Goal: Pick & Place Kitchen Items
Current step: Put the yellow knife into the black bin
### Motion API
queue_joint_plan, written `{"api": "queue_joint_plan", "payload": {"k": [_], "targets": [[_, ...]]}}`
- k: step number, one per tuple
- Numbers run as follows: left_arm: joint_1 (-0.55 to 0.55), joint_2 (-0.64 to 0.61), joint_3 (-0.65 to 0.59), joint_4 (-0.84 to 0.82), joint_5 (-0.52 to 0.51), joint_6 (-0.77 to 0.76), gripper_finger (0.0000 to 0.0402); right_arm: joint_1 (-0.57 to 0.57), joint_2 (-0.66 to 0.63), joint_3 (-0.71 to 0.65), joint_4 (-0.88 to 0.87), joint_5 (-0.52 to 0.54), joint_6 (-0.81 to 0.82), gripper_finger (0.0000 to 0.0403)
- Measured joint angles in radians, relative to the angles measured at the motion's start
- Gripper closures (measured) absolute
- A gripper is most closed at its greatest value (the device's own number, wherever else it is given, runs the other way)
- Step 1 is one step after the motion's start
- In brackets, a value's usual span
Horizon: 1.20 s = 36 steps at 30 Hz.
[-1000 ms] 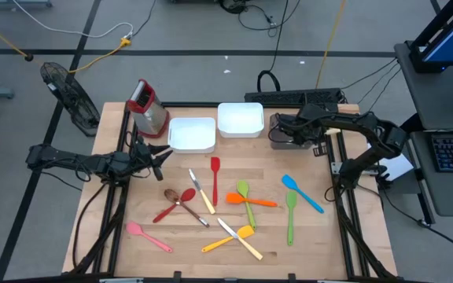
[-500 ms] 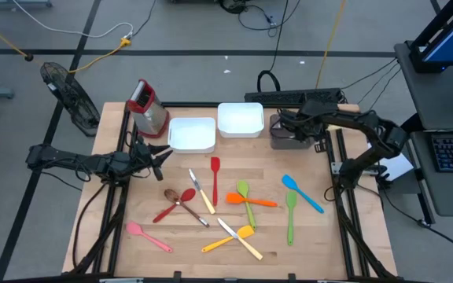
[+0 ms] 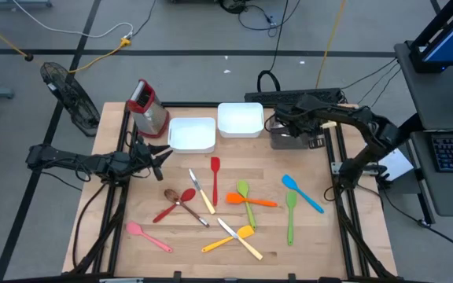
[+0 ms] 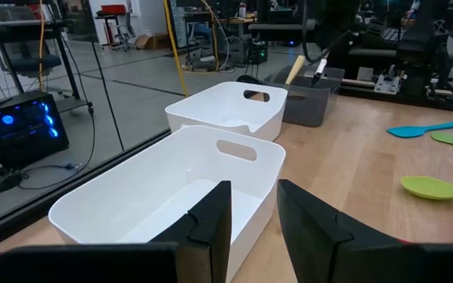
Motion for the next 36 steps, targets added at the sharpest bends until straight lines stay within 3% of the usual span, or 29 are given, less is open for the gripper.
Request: {"api": "queue_joint_plan", "payload": {"k": [13, 36], "targets": [[0.0, 0.0, 0.0, -0.001, 0.001, 0.0, 0.0295, 0.0, 0.142, 0.086, -0.052, 0.011, 0.004, 0.0354], [0.0, 0.0, 0.0, -0.001, 0.0, 0.035, 0.0295, -0.037, 0.147, 0.087, 0.006, -0.012, 0.002, 0.0349]]}}
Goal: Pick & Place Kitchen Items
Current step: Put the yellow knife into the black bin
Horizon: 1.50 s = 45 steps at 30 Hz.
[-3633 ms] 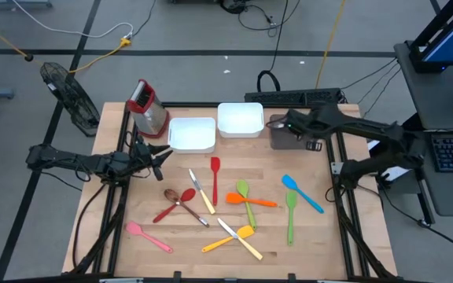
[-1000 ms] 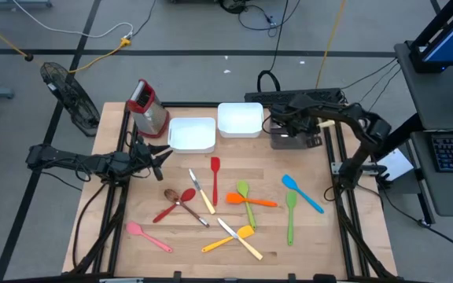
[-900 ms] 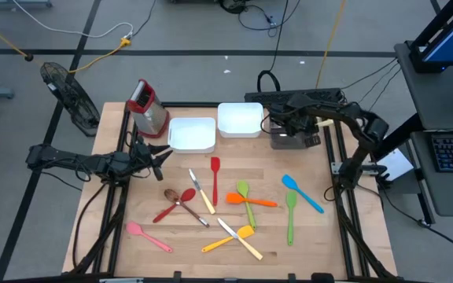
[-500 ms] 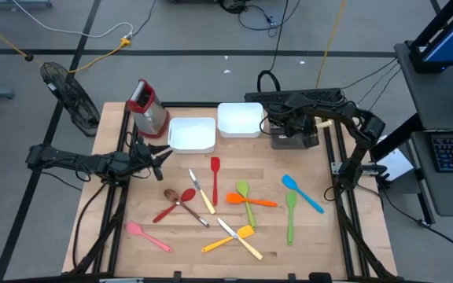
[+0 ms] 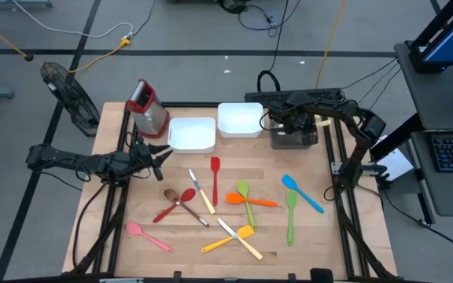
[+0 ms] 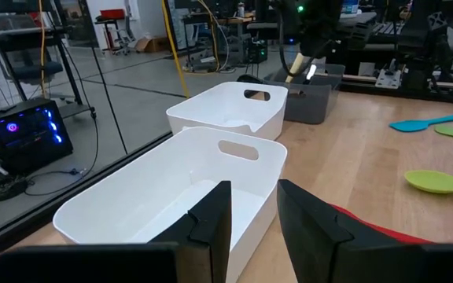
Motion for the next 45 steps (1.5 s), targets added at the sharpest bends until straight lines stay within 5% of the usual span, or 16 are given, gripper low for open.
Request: {"api": "queue_joint_plan", "payload": {"k": [45], "targets": [[0.0, 0.0, 0.0, 0.001, 0.002, 0.0, 0.0295, 0.027, 0.0, 0.0, 0.089, 0.001, 0.061, 0.0333]]}}
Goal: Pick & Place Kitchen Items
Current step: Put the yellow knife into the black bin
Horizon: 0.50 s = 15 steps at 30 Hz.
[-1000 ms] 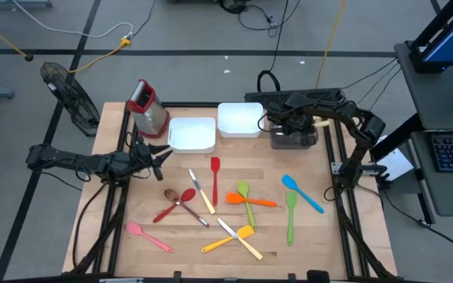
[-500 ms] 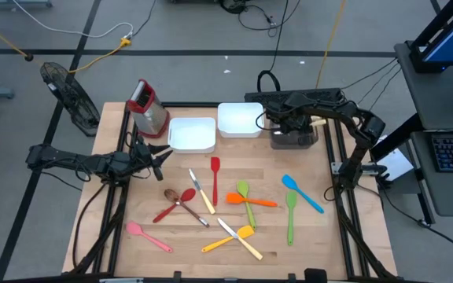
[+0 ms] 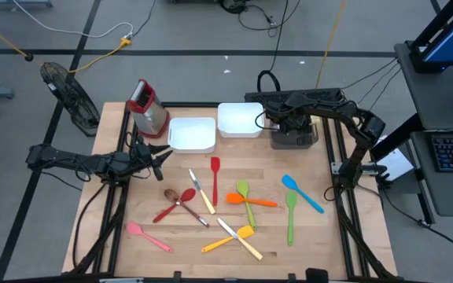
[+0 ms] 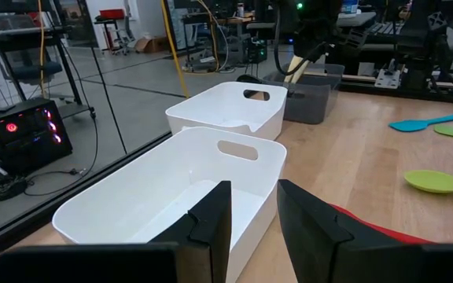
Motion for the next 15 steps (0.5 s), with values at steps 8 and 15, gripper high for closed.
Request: {"api": "queue_joint_plan", "payload": {"k": [8, 15], "targets": [[0.0, 0.0, 0.0, 0.0, 0.002, 0.0, 0.0295, 0.009, -0.02, -0.001, -0.022, -0.002, 0.123, 0.0358], [0.0, 0.0, 0.0, 0.0, 0.002, 0.0, 0.0295, 0.077, -0.097, -0.001, -0.021, -0.003, 0.175, 0.0398]]}}
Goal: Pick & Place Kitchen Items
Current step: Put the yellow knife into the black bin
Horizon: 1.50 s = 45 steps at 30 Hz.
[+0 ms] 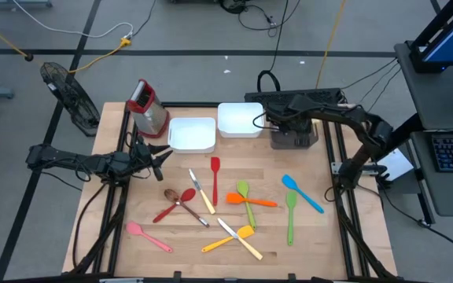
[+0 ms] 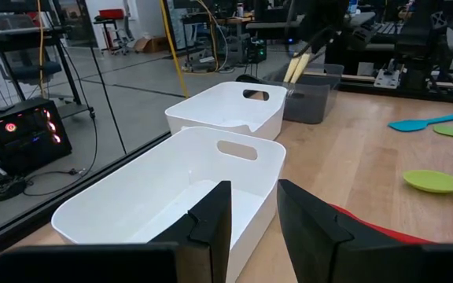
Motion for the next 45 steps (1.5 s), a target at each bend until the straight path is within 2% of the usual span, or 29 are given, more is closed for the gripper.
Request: {"api": "queue_joint_plan", "payload": {"k": [3, 9, 18, 25, 31, 38, 45], "targets": [[0.0, 0.0, 0.0, 0.0, 0.0, 0.0, 0.0295, 0.04, -0.042, 0.0, 0.007, -0.011, 0.051, 0.04], [0.0, 0.0, 0.0, 0.0, 0.0, -0.001, 0.0295, 0.117, -0.147, 0.0, 0.084, -0.17, 0.172, 0.0402], [0.0, 0.0, 0.0, 0.001, 0.0, -0.002, 0.0295, 0.245, -0.308, 0.0, 0.337, -0.354, 0.323, 0.0402], [0.0, 0.0, 0.0, 0.001, 0.0, -0.001, 0.0295, 0.366, -0.349, 0.0, 0.484, -0.498, 0.344, 0.0403], [0.0, 0.0, 0.0, 0.001, 0.0, 0.004, 0.0295, 0.486, -0.348, 0.0, 0.581, -0.499, 0.351, 0.0403], [0.0, 0.0, 0.0, 0.001, 0.0, 0.007, 0.0295, 0.614, -0.347, -0.001, 0.704, -0.493, 0.449, 0.0403], [0.0, 0.0, 0.0, 0.001, 0.0, 0.007, 0.0295, 0.724, -0.341, -0.125, 1.035, -0.492, 0.521, 0.0403]]}}
